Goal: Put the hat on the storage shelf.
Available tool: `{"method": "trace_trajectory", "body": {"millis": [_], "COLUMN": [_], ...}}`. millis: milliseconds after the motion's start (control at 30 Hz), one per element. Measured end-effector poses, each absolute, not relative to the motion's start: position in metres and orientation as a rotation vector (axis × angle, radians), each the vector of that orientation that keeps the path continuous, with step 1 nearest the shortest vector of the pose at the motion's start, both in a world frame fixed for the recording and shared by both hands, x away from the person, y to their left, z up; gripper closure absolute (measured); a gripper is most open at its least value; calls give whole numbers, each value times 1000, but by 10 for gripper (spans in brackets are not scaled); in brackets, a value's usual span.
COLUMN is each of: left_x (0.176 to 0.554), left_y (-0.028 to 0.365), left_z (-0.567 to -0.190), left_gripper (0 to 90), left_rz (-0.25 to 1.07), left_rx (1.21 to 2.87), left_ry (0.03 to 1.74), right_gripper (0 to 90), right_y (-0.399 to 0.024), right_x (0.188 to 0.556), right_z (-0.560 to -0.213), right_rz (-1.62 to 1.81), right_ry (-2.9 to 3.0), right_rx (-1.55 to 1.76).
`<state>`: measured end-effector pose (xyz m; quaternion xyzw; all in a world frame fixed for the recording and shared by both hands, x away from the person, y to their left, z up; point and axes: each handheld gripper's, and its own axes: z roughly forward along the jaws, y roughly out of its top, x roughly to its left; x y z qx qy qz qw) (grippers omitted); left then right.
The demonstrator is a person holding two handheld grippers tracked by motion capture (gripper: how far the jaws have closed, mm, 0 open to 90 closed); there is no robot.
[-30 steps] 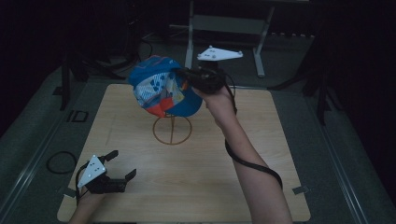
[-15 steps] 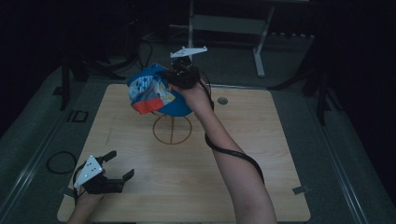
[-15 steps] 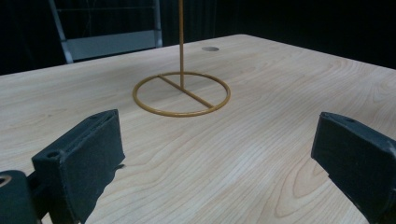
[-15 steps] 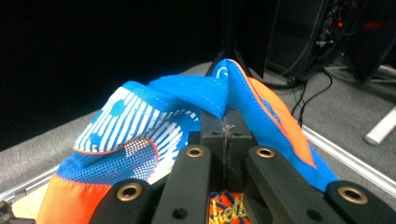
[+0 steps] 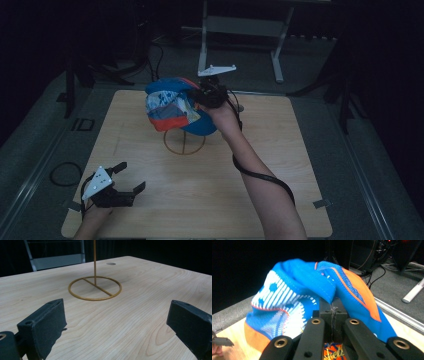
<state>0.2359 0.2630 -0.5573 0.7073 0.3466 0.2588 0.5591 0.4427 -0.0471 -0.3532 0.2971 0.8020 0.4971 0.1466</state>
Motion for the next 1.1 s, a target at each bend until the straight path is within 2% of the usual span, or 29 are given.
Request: {"method": "trace_trajectory", "body": {"millis": [400,600,867,1100], "left_x": [237,238,238,237], "left_y": [261,260,259,259], "left_z": [-560,-560,-561,-562], "left_gripper": [26,26,26,26], "left_rz": [590,591,581,580], "left_rx": [1678,1677,1677,1675], "left_ry": [806,805,804,802], "right_gripper": [883,775,687,525], "right_y": [-78,-82,-84,-89], "right_x": [436,430,432,431], "right_z": [-377,-388,-394,-391], "right_rz": [1499,1523,1521,1561], "right_ry": [2294,2307,2313,2293], "right_rx": [897,873,894,873]}}
